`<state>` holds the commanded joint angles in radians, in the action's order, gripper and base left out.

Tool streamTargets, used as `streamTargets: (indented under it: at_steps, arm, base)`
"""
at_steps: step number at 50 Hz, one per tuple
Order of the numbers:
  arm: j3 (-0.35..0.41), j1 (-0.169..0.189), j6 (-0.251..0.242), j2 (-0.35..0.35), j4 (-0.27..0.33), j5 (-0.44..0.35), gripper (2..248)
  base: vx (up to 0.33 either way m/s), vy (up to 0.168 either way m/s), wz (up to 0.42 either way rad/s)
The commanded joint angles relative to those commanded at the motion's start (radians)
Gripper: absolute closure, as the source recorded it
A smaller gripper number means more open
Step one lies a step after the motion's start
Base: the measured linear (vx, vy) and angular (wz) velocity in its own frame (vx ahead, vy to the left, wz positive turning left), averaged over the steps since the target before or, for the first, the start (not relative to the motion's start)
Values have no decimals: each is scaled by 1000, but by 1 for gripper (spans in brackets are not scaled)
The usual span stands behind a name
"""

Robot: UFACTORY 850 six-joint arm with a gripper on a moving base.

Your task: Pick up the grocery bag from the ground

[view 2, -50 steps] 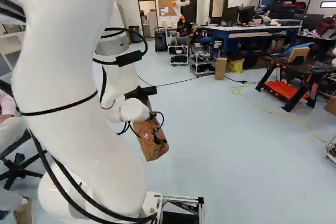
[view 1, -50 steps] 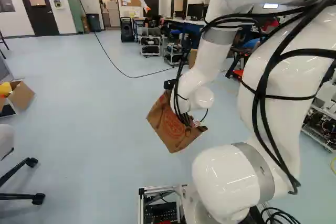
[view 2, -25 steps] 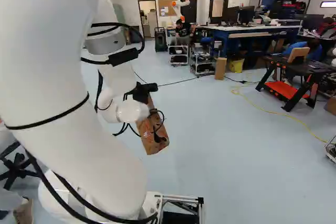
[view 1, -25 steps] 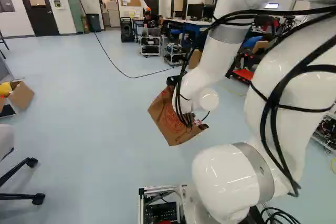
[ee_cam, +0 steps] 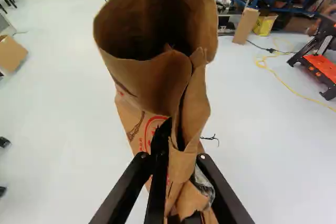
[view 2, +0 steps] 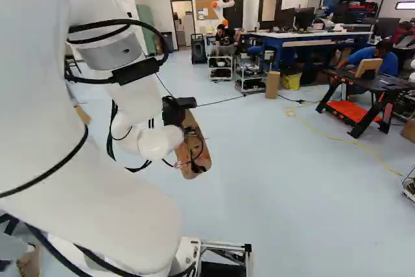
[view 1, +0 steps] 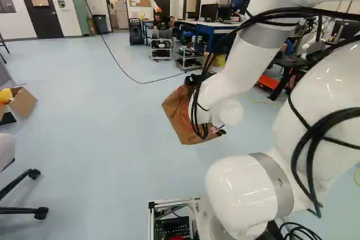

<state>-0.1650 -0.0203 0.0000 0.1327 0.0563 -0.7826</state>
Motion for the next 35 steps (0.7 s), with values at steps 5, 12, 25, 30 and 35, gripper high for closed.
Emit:
streamTargets:
  at_steps: [5, 12, 25, 30, 35]
  arm:
    - [14, 4, 0, 27, -10, -17, 225]
    - [32, 8, 0, 61, -23, -37, 225]
    - [58, 15, 0, 109, -42, -67, 225]
    - [65, 17, 0, 122, -47, -75, 225]
    - [70, 18, 0, 132, -51, -81, 225]
  base:
    - [0, 0, 0]
    - [0, 0, 0]
    - [0, 0, 0]
    - [0, 0, 0]
    - [0, 0, 0]
